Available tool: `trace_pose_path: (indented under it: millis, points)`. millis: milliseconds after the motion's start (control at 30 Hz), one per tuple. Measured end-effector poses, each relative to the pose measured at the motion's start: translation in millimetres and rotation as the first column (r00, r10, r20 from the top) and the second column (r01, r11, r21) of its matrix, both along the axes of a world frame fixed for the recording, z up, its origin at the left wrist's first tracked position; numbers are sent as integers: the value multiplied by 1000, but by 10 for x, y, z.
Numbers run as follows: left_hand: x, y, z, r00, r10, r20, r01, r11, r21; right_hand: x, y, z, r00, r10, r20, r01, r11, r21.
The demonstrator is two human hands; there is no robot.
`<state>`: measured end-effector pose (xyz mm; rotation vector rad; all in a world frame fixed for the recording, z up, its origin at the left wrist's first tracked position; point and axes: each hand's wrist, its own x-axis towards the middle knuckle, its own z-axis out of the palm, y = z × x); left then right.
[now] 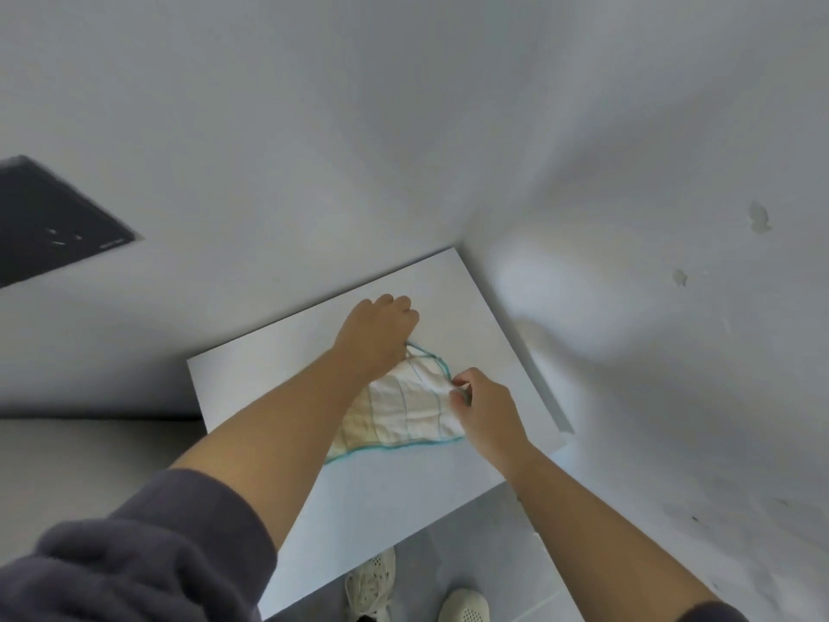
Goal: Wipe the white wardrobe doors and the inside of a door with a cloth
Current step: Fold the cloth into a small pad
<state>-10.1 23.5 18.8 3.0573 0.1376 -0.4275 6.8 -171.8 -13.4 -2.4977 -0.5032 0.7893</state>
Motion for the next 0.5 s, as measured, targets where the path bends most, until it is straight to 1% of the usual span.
trace_pose_path:
  millis: [33, 67, 100, 133, 167, 300, 433, 500]
  points:
    - [-62, 57, 82, 993, 113, 43, -110, 992, -66, 29, -1, 61, 1000, 2, 29, -2, 1000, 8]
    - [-138, 115, 173, 966, 241, 91, -227, 964, -142, 66, -1, 134, 998, 0, 65, -1, 1000, 16]
    - [-228, 191, 283, 921, 362, 143, -327, 920, -218, 114, 12, 237, 994, -5, 105, 2, 1000, 24]
    - [-298, 252, 346, 881, 436, 186, -381, 885, -269, 176, 17, 316, 990, -8, 143, 5, 1000, 26]
    - [-384, 319, 454, 848, 474, 237, -402, 867, -295, 231, 36, 448, 983, -7, 181, 0, 999, 34]
    - [-574, 504, 934, 801, 466, 375, -368, 878, -306, 449, 142, 1050, 956, -56, 289, 14, 989, 145]
    - [-576, 556, 1481, 699, 540, 469, -434, 841, -322, 580, 245, 1689, 926, -115, 361, 36, 976, 217]
    - [-563, 581, 1718, 669, 549, 501, -450, 835, -315, 636, 258, 1943, 907, -138, 398, 39, 968, 247]
